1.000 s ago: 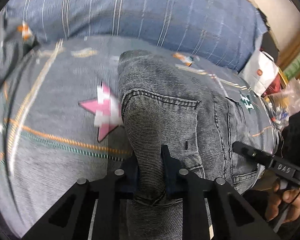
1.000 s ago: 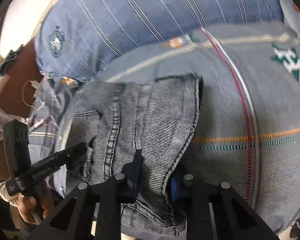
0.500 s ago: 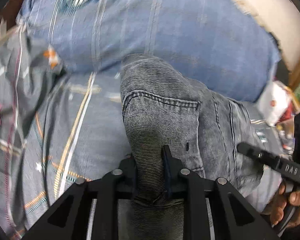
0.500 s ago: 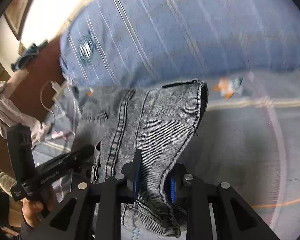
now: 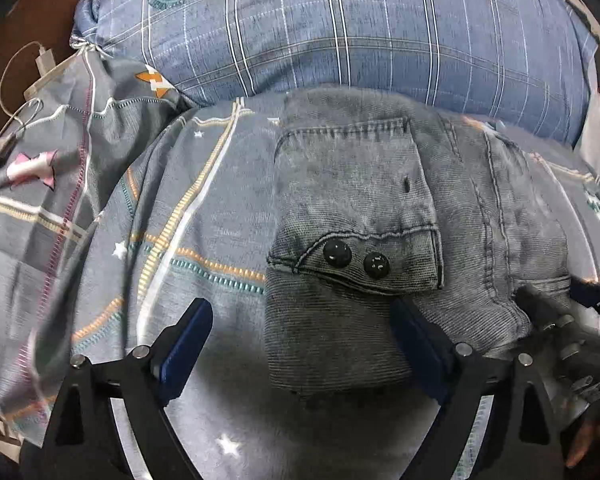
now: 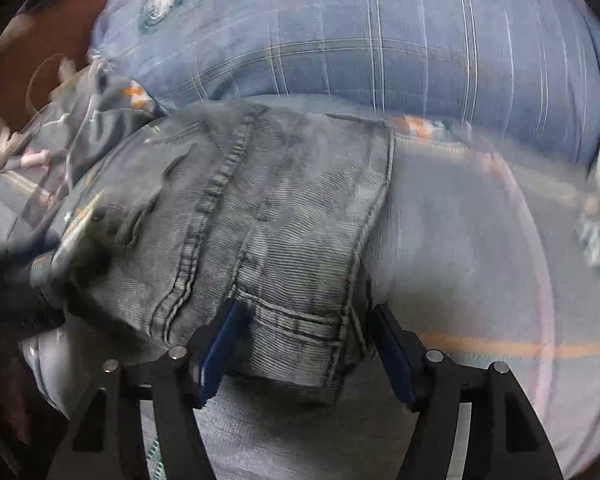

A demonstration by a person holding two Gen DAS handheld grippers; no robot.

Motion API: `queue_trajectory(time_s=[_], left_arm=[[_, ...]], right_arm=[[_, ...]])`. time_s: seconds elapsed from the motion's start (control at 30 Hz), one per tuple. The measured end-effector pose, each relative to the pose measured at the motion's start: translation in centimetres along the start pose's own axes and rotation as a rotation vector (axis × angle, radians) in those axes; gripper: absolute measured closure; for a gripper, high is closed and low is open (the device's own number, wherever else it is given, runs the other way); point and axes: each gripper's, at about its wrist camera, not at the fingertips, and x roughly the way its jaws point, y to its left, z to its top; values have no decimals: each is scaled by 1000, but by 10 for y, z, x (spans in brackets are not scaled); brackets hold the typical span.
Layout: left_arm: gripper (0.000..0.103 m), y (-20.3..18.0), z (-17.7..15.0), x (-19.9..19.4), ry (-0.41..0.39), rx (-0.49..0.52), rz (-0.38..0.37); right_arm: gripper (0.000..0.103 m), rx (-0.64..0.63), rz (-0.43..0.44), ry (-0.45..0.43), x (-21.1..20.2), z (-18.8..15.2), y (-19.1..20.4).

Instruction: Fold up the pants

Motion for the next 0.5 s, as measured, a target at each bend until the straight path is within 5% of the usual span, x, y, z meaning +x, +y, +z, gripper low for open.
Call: queue_trajectory(time_s=[0.17,0.3,0.5], left_arm=[[13,4,10,-37,-51,6,-1],[13,-7,6,-62,-98,19,-18],[13,-12,-2,-83,-104,15,-69]], right_arm=[[31,-25,4,-135,-59,2,0],[3,-37,-7,-207,-90,-5,10],[0,-62,-73,-158,-93,-16,19]])
